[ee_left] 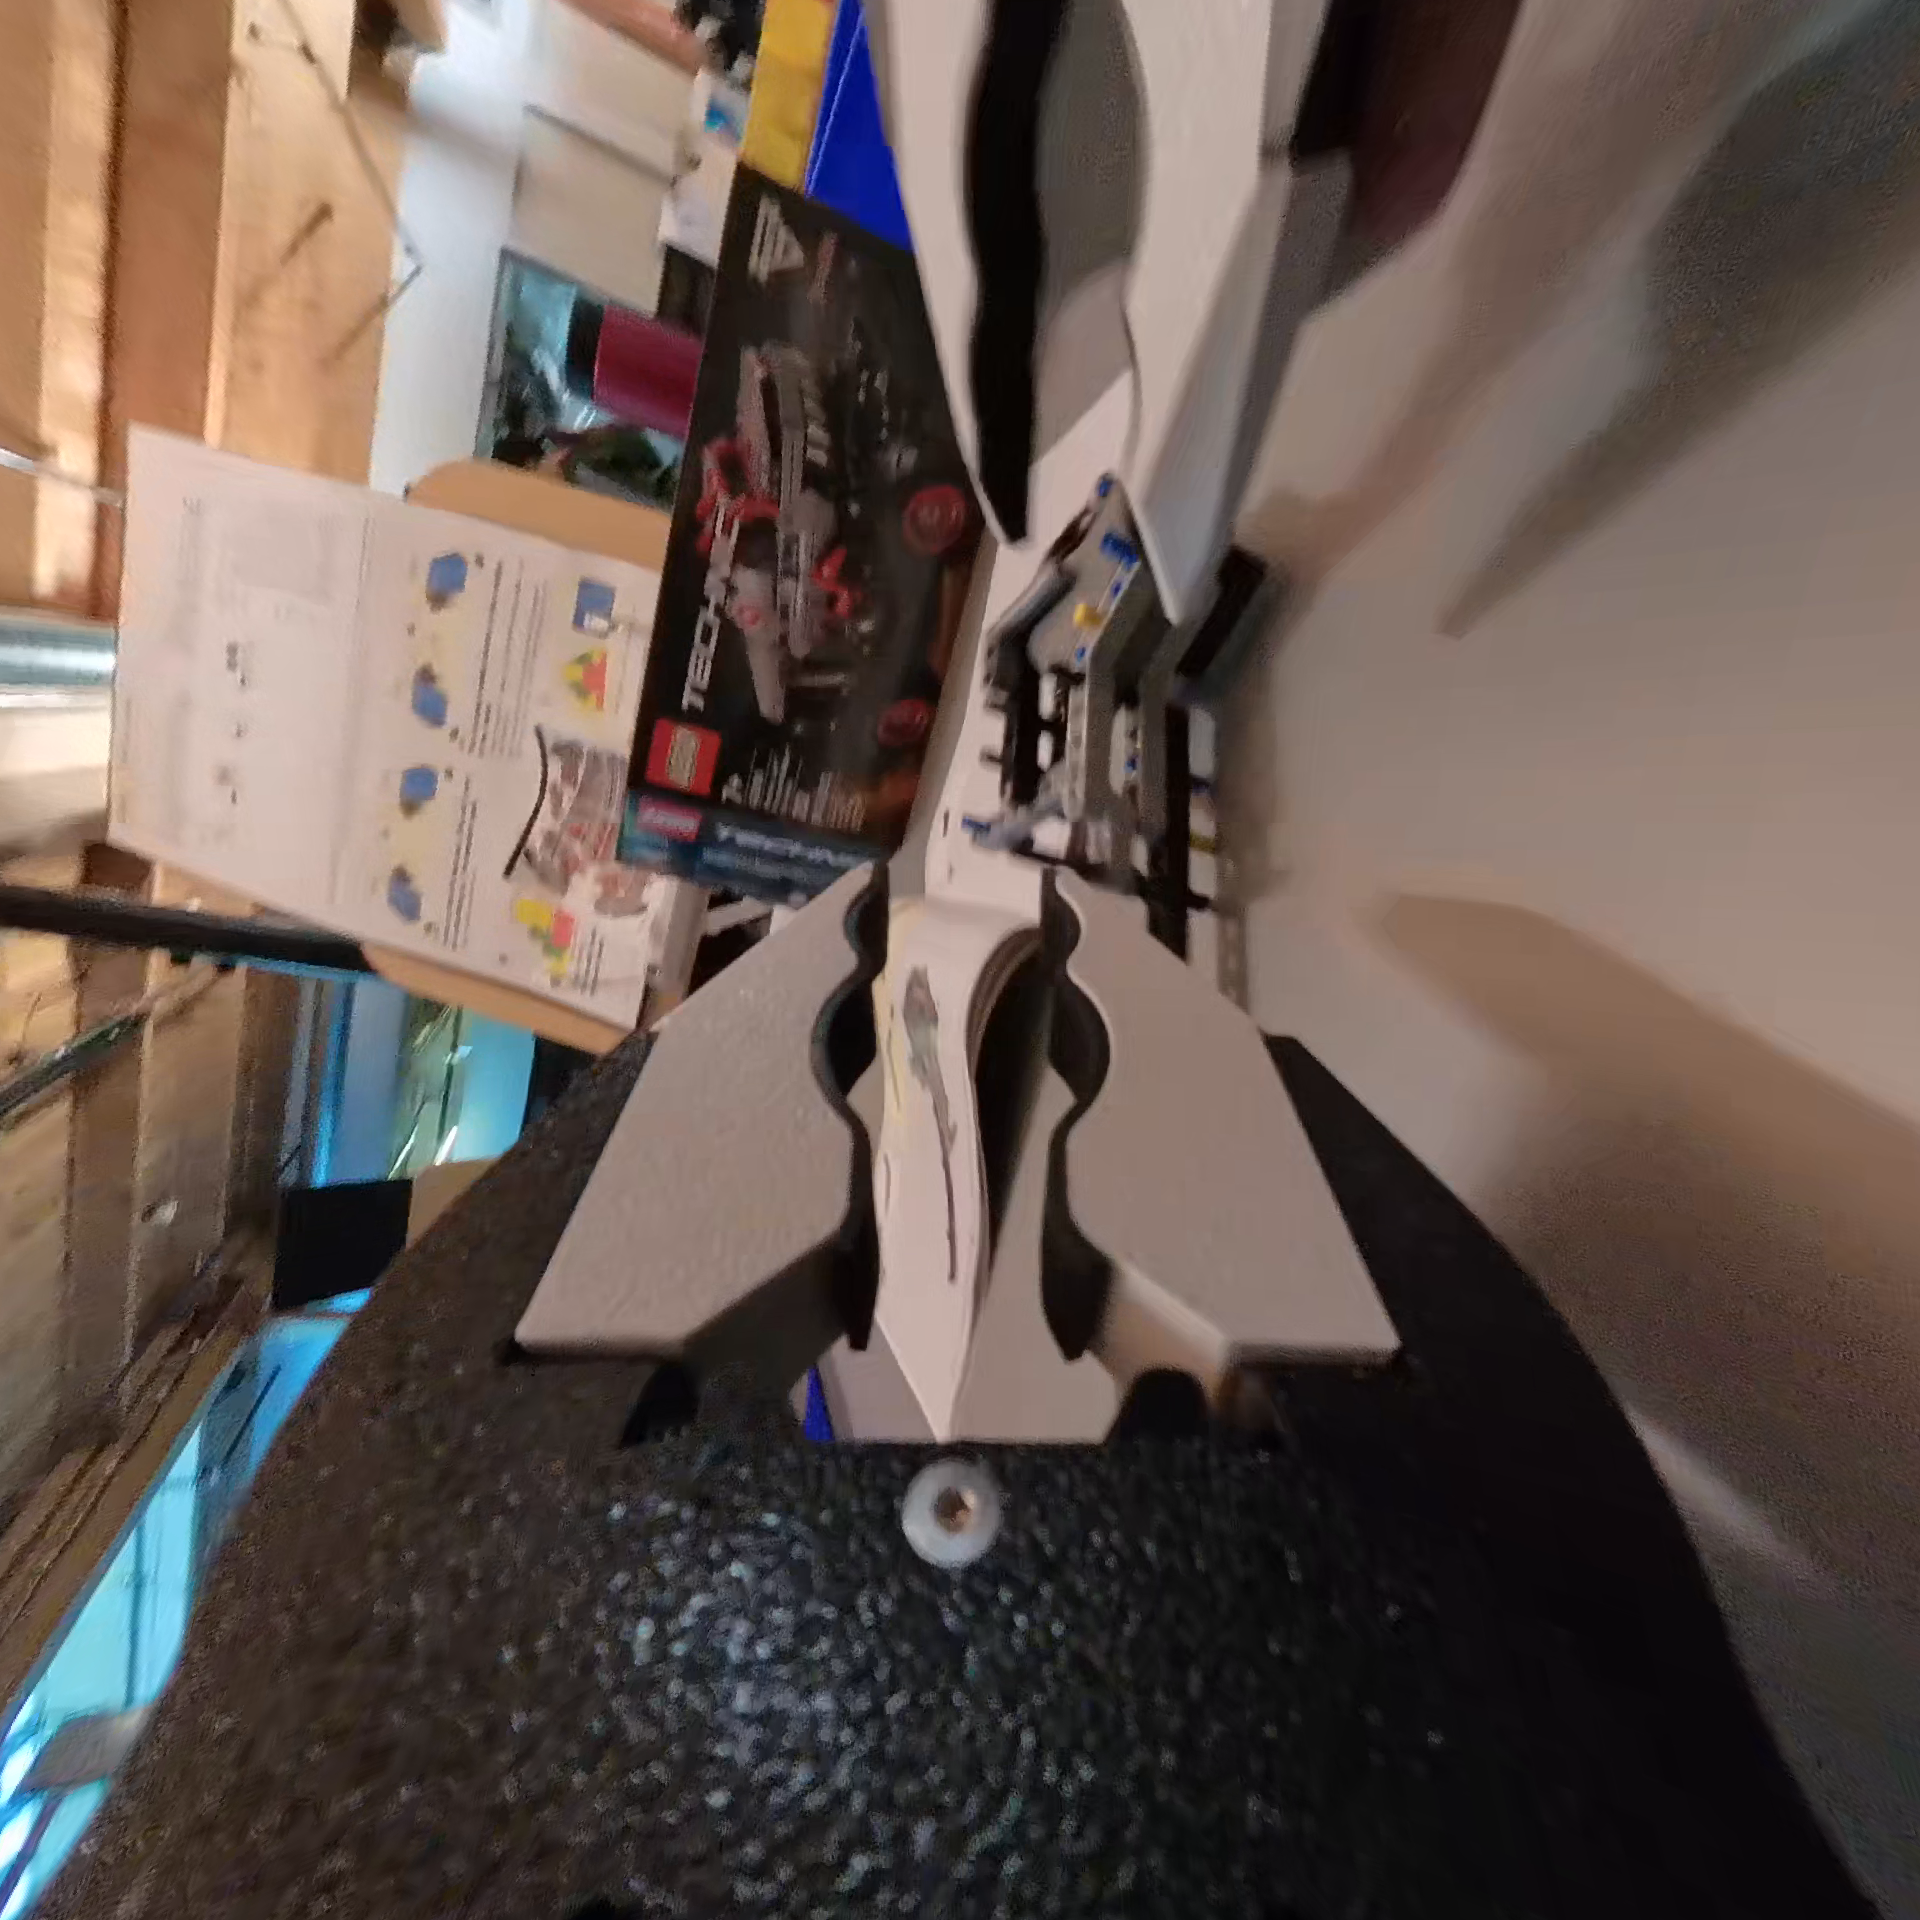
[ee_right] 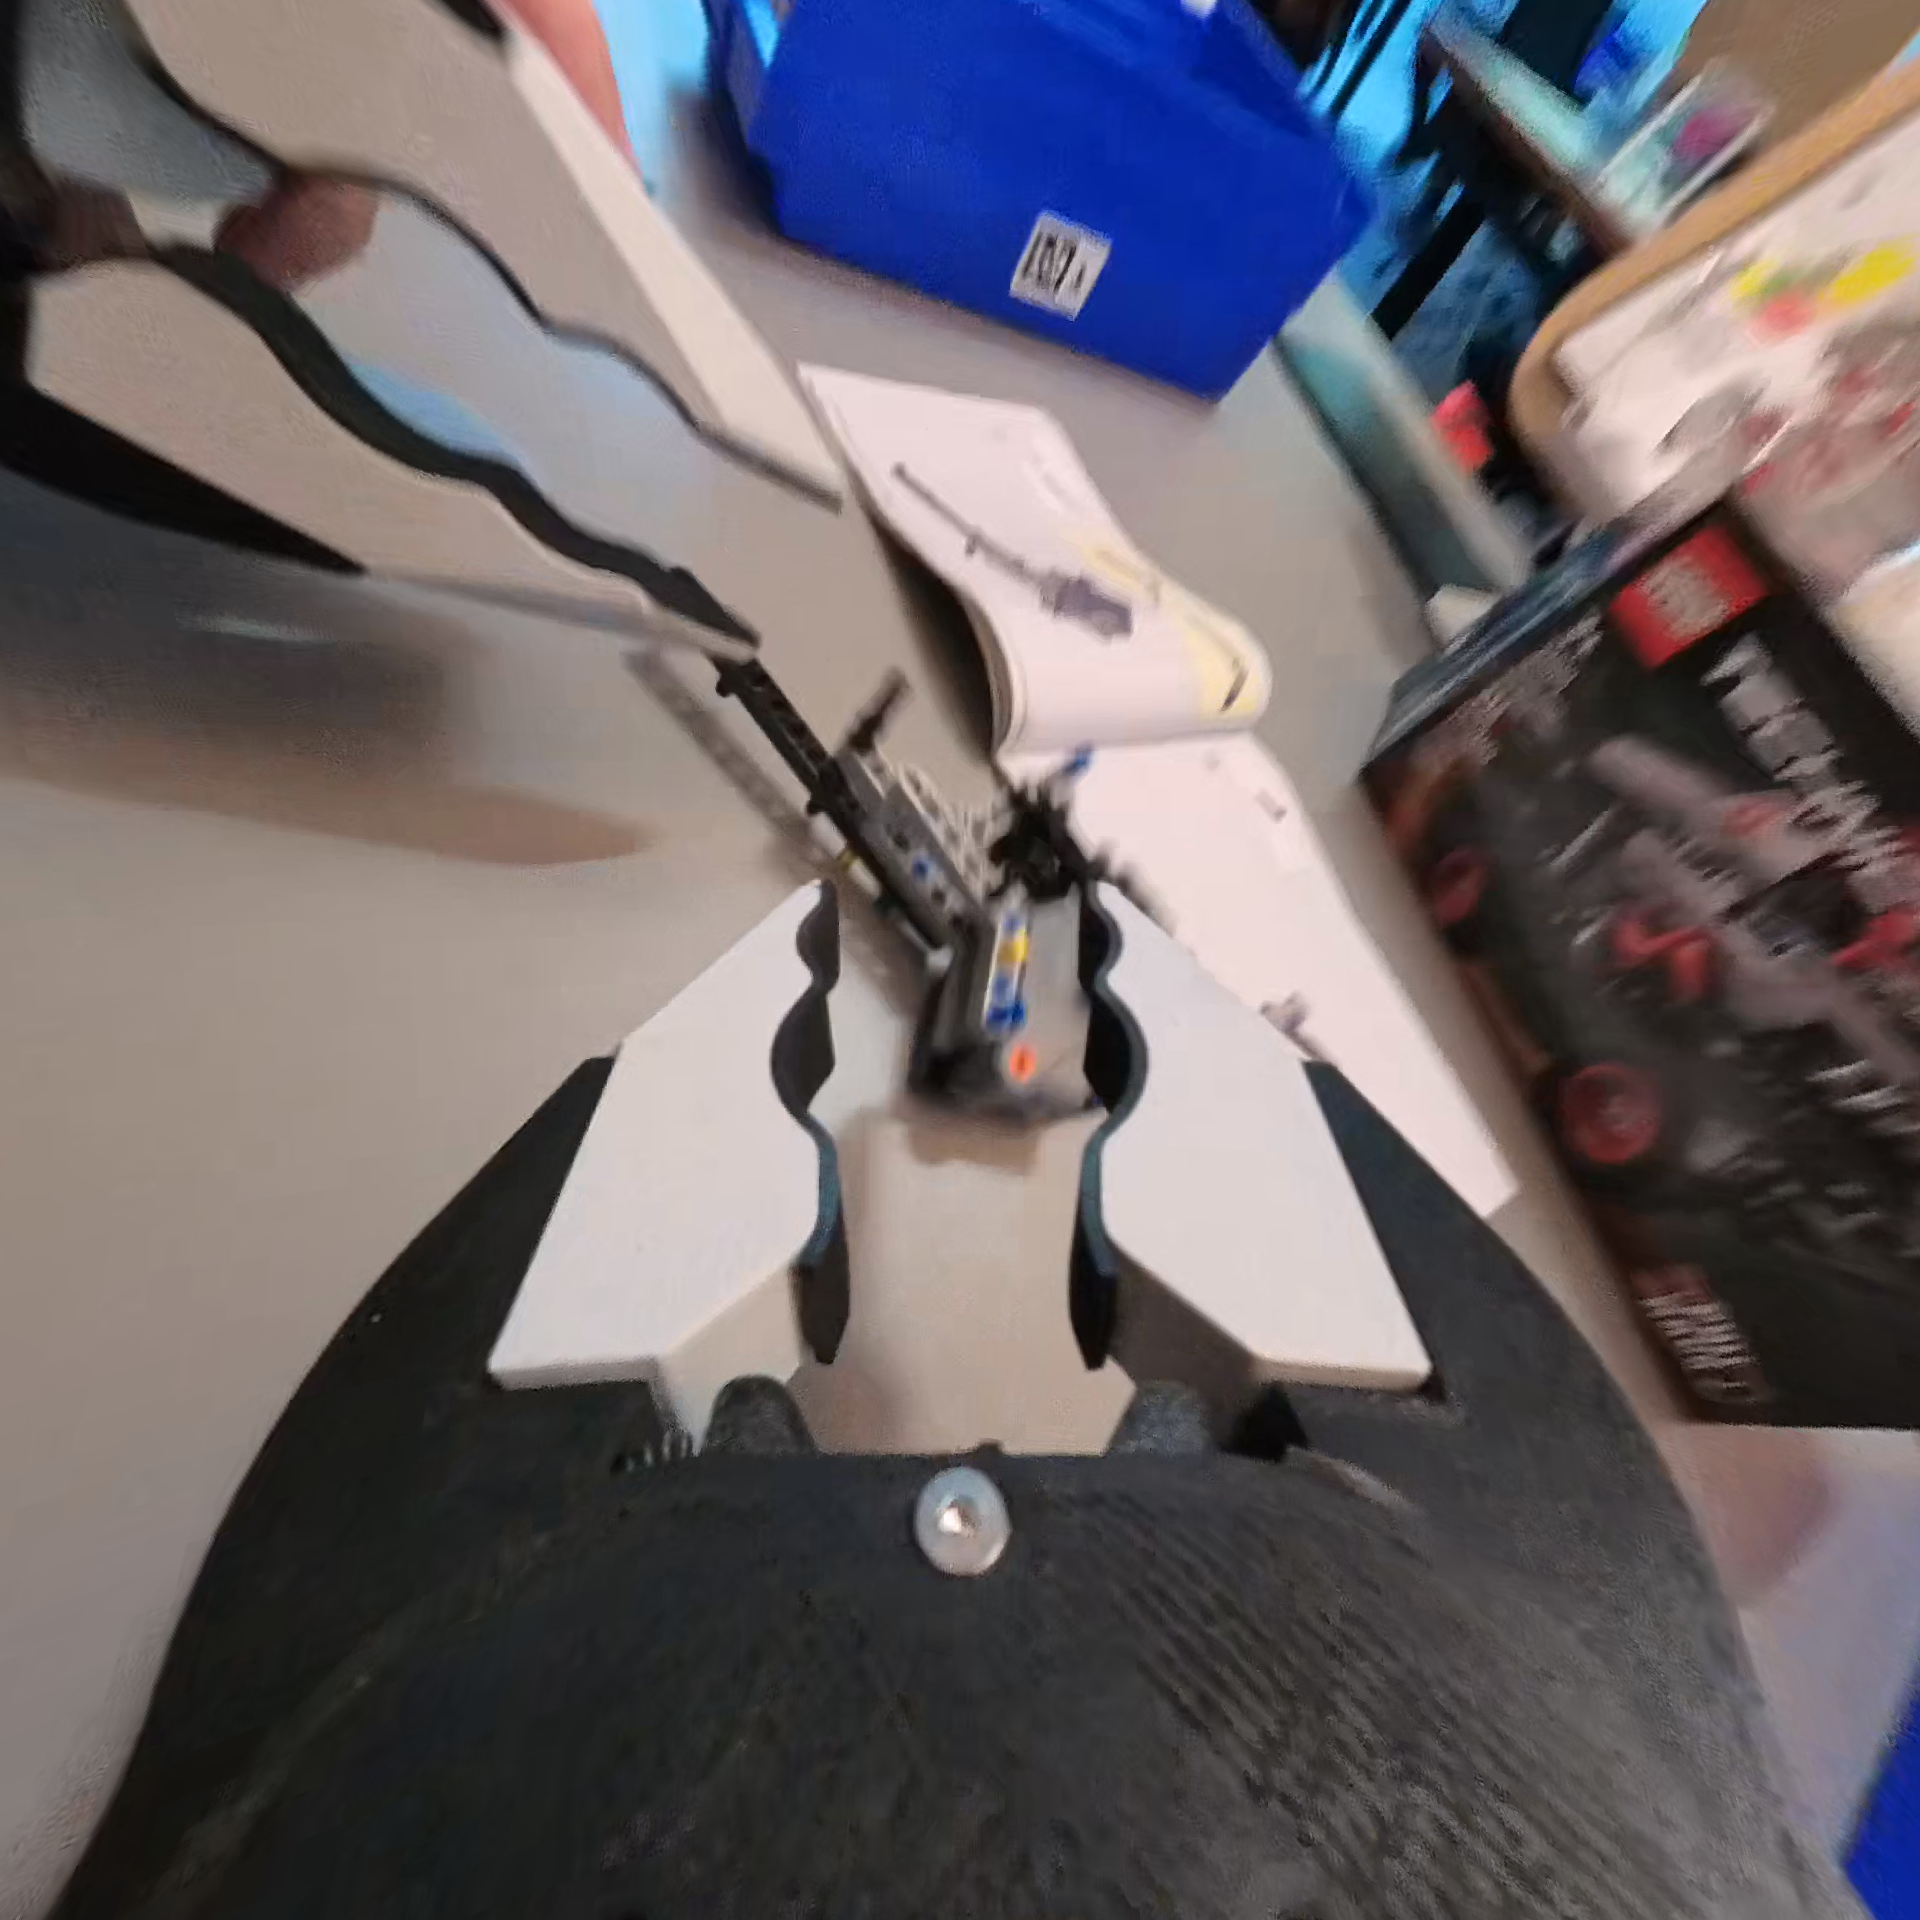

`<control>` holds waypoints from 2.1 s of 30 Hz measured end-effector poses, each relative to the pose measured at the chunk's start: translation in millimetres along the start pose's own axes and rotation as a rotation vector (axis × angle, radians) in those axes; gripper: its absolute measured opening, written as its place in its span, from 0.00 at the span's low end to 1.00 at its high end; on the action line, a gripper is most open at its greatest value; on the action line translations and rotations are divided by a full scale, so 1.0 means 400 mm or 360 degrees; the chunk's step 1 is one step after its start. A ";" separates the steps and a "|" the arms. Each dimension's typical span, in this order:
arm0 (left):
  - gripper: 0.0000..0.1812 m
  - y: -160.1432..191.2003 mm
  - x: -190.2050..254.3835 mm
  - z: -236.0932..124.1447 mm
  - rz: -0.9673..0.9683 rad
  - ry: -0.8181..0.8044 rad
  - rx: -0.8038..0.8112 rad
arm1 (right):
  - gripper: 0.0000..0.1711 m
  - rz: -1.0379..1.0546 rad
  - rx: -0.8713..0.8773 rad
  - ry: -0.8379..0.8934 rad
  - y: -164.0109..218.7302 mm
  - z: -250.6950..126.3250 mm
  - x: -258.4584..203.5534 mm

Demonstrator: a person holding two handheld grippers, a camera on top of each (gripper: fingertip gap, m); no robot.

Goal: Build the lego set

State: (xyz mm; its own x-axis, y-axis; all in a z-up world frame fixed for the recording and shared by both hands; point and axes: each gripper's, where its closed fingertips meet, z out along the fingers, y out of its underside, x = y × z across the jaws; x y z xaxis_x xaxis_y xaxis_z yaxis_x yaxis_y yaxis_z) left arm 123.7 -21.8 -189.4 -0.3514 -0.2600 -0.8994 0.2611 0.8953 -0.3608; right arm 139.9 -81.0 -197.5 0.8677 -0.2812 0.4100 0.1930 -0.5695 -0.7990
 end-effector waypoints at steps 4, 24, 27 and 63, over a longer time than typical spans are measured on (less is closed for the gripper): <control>0.18 0.067 0.047 0.006 -0.0184 0.0125 -0.0133 | 0.25 -0.0132 -0.0077 0.0073 -0.030 0.002 0.001; 0.02 -0.006 0.043 0.012 -0.2028 0.1199 0.0018 | 0.45 -0.0583 -0.0194 0.0505 0.024 0.089 -0.012; 0.02 -0.009 0.024 0.007 -0.2156 0.1231 0.0024 | 0.45 -0.0547 -0.0124 0.0568 -0.003 0.088 -0.006; 0.02 -0.012 0.021 -0.009 -0.2092 0.1215 -0.0024 | 0.31 -0.0331 0.0009 0.0546 -0.014 0.087 -0.019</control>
State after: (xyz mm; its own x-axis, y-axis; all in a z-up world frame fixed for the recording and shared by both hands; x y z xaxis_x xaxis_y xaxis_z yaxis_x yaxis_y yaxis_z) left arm 116.1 -26.9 -194.4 -0.6881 -0.6122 0.3895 -0.6057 0.1891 -0.7729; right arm 148.0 -49.0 -211.6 0.6065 -0.4027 0.6855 0.3517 -0.6374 -0.6856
